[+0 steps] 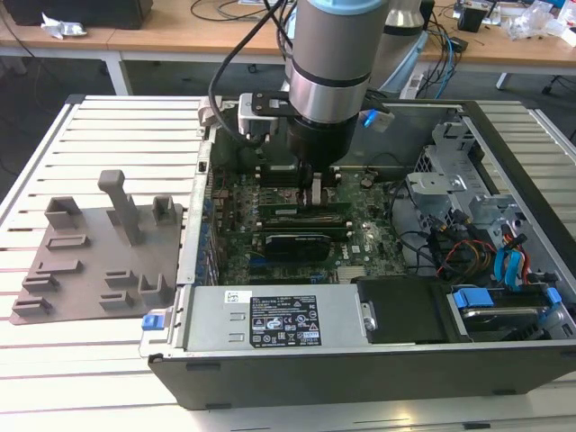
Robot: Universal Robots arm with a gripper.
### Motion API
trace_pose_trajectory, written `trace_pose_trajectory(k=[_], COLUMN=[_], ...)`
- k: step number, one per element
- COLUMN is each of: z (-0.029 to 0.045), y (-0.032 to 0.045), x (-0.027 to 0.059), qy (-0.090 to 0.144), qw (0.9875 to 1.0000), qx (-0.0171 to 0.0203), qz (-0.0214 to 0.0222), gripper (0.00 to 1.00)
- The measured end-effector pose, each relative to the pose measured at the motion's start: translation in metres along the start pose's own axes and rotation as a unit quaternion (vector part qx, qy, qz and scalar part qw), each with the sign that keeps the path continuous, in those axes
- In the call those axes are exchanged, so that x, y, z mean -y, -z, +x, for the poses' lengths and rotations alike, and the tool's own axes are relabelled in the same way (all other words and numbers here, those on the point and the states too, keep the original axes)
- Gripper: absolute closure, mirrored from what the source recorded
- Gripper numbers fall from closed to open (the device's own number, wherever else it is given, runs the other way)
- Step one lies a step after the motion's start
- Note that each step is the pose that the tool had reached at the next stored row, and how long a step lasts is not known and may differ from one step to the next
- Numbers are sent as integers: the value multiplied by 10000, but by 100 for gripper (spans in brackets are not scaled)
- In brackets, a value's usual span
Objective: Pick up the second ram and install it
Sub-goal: 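Insert the second ram into the second slot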
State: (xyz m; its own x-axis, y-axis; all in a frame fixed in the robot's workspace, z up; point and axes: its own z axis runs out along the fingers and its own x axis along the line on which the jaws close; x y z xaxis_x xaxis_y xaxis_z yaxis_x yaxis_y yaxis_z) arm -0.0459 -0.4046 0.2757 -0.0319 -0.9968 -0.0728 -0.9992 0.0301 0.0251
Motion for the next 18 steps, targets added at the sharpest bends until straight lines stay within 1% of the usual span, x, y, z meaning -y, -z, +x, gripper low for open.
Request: trace_pose_trajectory(k=[3, 6, 18], z=[-59, -82, -109], y=[-47, -85, -208], x=[1, 2, 4], qy=[0, 0, 0], qw=[10000, 10000, 10000], qx=[0, 0, 0], qz=[0, 0, 0], gripper=[86, 86, 86])
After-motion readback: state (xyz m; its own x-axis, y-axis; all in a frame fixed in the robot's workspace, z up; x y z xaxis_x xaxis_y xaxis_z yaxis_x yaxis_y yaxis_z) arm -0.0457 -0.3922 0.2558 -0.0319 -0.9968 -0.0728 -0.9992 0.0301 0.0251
